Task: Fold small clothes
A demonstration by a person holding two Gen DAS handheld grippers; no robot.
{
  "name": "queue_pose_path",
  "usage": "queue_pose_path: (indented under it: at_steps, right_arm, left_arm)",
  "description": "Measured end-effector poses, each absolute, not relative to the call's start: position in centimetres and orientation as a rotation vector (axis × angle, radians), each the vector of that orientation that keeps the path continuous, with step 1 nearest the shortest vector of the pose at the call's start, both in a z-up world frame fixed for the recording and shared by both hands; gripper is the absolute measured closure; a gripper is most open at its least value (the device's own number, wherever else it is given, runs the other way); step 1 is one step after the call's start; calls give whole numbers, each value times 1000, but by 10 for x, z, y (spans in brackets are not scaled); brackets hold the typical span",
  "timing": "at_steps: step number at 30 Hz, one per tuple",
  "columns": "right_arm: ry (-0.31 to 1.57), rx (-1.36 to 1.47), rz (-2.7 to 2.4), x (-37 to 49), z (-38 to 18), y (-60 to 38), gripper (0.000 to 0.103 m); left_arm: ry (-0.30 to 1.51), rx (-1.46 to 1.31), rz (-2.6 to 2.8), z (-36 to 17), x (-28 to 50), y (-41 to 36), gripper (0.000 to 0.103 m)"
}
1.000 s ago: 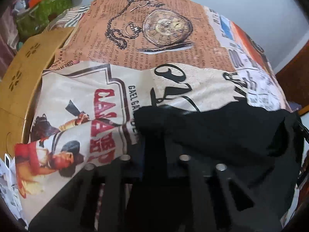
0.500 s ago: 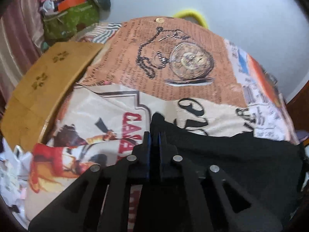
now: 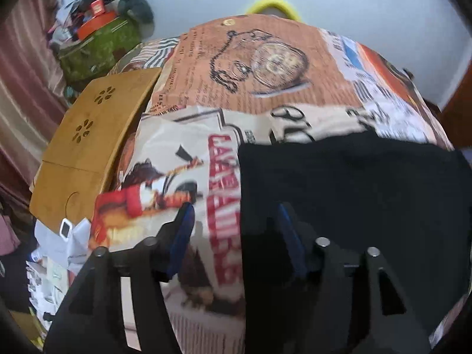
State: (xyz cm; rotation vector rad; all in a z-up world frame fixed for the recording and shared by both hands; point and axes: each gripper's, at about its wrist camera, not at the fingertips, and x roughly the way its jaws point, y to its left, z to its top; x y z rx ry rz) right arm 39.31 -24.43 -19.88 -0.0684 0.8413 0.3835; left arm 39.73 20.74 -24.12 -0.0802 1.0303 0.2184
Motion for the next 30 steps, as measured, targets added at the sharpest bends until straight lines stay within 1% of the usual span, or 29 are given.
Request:
queue_pose_path:
  at_steps: [6,12,16,18,19,20,21,23,27,30]
  right_arm:
    - [908,-69,419,343,-212,-245,44]
    - [998,-38,443,304,-242,-243,44]
    - [1056,52,486,295,-261,-244,44]
    - [1068,141,502,296,-267,-247,43]
    - [1067,165,501,298,-268,-248,44]
    - [1070,181,505,301,-269,-248,52]
    - [1075,192,513,304,-270,-248,68]
    - [1090,209,542,307,-273,-246,80]
    - [1076,183,553,308,-272,-241,94]
    - [1046,132,553,306,-264,-240,97]
  left_arm:
    - [1063,-30,175,-246,346,188,36]
    - [1121,-38,145,-268,306,173,34]
    - [1150,-77,137,-285,287,166,32]
    - [1134,-96,146,-285,280,165,29]
    - [1135,-107,144,-284,278,165,29]
    - [1137,-117,141,-283,277,166,29]
    - [1140,-121,141,-283,275,166,29]
    - [1142,-115,146,-281,275,166,29]
    - [1132,-90,167,-272,276,167,29]
    - [1116,-70,172,-264,277,166,29]
